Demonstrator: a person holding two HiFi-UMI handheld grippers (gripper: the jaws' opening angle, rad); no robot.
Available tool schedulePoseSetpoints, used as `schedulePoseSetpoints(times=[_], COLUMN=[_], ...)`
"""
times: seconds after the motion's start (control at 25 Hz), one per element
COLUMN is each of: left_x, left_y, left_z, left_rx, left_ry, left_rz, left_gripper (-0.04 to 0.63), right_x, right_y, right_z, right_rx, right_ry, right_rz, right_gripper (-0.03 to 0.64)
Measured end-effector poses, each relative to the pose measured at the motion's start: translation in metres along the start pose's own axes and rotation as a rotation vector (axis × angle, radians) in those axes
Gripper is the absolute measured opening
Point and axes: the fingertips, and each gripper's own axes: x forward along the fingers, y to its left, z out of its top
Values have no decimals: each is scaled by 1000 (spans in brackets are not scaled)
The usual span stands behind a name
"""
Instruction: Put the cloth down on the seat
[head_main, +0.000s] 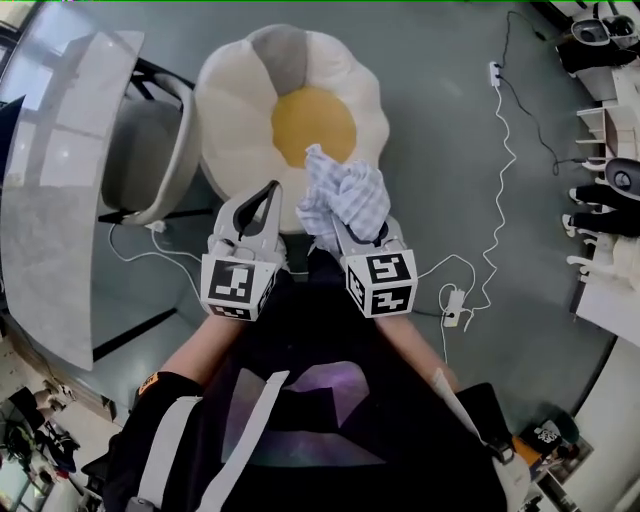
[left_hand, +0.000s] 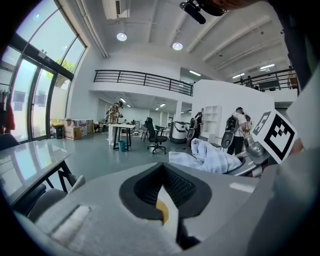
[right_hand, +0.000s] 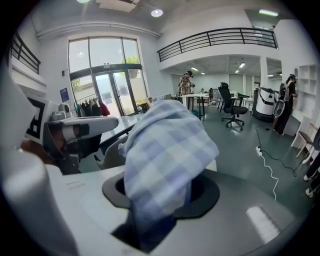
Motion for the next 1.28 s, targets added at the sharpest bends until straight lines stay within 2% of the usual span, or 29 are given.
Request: schedulePoseSetpoints(times=[0.4, 0.68, 1.0, 1.28], left_x=[38, 62, 86, 115], left_y=[-22, -28, -19, 14], left_z=[3, -3, -20, -44], left_rx=[-7, -13, -18, -15], left_ry=[36, 56, 81, 103], left_rz=[100, 121, 131, 161], left_gripper=[-2, -2, -2, -2], right_x=[18, 29, 54, 101], right_y=[-51, -73, -82, -92], right_z=[9, 15, 6, 7], right_rx=[-30, -39, -36, -44], right_ry=[10, 17, 56, 89], right_rz=[110, 132, 143, 138], right_gripper=[178, 178, 178, 179])
